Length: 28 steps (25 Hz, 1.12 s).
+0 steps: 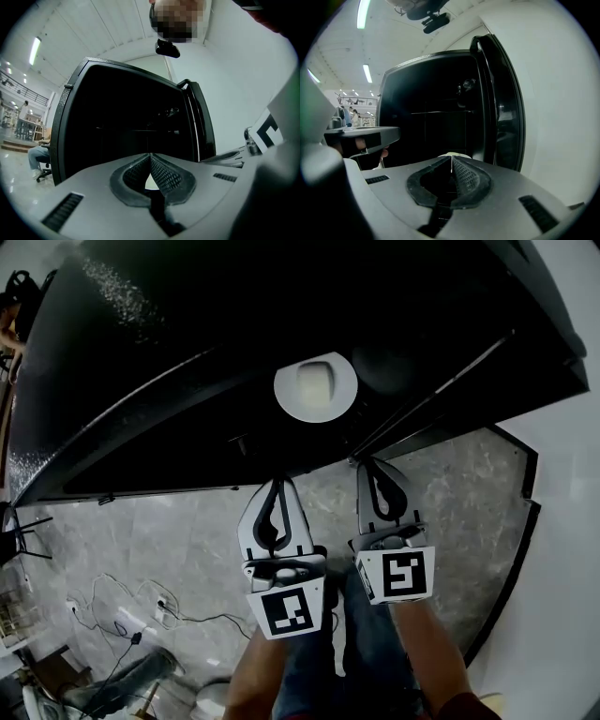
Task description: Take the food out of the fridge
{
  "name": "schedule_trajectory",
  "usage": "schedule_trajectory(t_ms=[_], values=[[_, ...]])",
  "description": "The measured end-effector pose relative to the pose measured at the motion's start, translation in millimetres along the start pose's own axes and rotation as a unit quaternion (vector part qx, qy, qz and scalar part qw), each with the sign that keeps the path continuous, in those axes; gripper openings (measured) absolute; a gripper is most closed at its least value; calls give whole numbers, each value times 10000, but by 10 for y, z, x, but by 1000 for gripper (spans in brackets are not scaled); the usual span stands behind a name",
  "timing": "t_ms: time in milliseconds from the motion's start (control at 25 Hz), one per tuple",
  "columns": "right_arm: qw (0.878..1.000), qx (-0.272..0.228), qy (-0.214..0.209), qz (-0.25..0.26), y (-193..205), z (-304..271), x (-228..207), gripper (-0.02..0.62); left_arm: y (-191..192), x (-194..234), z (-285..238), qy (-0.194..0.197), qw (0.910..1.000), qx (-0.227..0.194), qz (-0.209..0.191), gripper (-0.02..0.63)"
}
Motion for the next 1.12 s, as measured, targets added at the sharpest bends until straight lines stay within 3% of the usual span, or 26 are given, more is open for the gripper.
schedule_trajectory(t_ms=[560,1120], values=[[9999,-108,-58,-83,140,-85,46,23,213,20,-55,81,9997,-176,-164,14],[9999,-128,-52,42,153,21,197,23,235,82,114,-68,9999,-150,44,14]])
Point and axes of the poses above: the fingertips, and each gripper's own axes: z backward along the fingers, x to its left, y out of its underside, the point moved 9 cm from there along z, backward along the fingers, and after that the axes turned 9 degrees about -y, right-handed, at the moved point
